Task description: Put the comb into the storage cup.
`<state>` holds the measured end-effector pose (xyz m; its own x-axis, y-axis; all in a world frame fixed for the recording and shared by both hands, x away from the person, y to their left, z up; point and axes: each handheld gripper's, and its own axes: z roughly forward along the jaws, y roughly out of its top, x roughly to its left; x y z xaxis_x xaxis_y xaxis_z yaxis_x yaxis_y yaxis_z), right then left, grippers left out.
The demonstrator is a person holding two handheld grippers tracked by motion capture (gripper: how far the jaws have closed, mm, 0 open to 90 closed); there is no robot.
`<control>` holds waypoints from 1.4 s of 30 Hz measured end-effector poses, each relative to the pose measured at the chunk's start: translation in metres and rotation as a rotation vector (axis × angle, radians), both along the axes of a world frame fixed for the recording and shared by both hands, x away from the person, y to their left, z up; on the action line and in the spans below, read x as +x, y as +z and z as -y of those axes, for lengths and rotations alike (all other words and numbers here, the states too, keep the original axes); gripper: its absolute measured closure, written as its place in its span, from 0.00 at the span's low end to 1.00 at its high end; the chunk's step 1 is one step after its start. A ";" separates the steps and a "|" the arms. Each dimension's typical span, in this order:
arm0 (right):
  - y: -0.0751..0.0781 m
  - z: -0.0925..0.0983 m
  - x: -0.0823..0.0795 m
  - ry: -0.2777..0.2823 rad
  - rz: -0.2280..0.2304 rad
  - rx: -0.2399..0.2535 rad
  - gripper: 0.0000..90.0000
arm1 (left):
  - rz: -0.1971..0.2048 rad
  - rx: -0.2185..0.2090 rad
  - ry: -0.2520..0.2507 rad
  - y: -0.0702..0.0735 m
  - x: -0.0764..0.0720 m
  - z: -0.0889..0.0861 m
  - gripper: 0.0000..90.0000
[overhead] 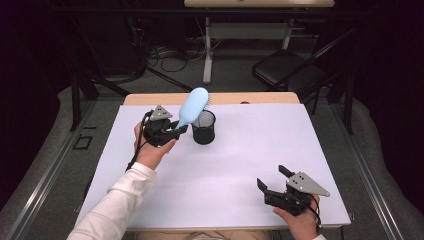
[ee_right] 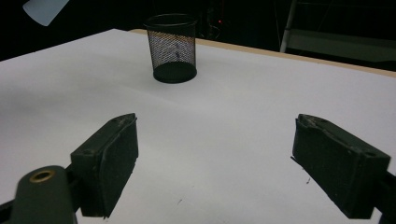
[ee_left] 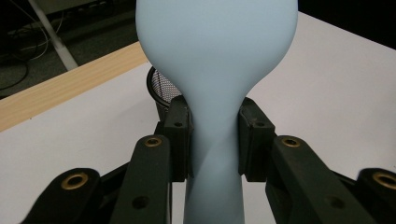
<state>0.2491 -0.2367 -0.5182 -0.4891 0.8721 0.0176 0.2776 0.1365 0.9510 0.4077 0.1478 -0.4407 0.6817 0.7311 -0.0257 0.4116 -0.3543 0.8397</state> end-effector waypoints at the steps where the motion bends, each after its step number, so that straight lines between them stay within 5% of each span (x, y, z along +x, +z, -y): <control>1: 0.000 -0.001 0.000 0.004 -0.005 0.000 0.14 | 0.001 0.002 0.000 0.000 0.000 0.000 0.77; 18: 0.017 -0.017 0.010 0.040 -0.108 0.004 0.00 | 0.010 -0.012 -0.002 0.002 -0.002 -0.001 0.77; 42: 0.027 -0.036 0.050 0.117 -0.236 -0.052 0.00 | 0.014 -0.011 -0.005 0.003 -0.002 0.003 0.77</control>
